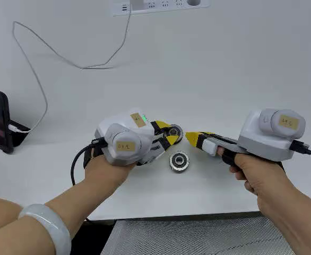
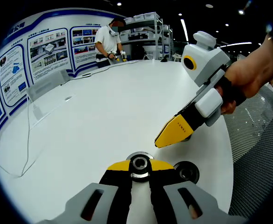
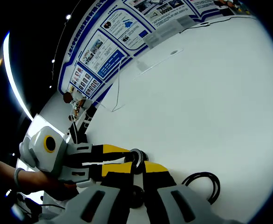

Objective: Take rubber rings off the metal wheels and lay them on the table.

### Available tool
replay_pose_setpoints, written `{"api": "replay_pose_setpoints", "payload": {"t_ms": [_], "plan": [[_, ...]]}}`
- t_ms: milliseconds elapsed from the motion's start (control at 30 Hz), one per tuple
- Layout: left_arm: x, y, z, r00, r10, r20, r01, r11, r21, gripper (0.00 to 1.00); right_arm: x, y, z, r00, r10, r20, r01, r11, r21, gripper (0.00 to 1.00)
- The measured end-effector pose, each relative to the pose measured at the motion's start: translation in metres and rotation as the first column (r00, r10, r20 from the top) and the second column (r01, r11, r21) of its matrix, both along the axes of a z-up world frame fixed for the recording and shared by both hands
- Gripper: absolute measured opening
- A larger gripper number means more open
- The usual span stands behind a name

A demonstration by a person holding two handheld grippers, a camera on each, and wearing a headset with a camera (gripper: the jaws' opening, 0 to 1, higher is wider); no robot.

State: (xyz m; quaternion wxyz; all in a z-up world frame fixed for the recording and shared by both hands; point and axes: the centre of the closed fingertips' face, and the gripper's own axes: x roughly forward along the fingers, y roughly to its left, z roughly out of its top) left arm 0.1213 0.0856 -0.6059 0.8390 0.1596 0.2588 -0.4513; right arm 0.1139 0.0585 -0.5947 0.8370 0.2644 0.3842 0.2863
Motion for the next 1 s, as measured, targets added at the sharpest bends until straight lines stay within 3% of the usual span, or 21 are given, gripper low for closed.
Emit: {"api": "replay_pose_setpoints", "payload": {"t_ms": [1000], "plan": [[0.0,0.0,0.001,1.0,0.012,-0.005,-0.012,1.0,-0.008,0.13,0.005,0.01,-0.018,0.995,-0.034,-0.092,0.042,0.996,0.081,0.14]]}}
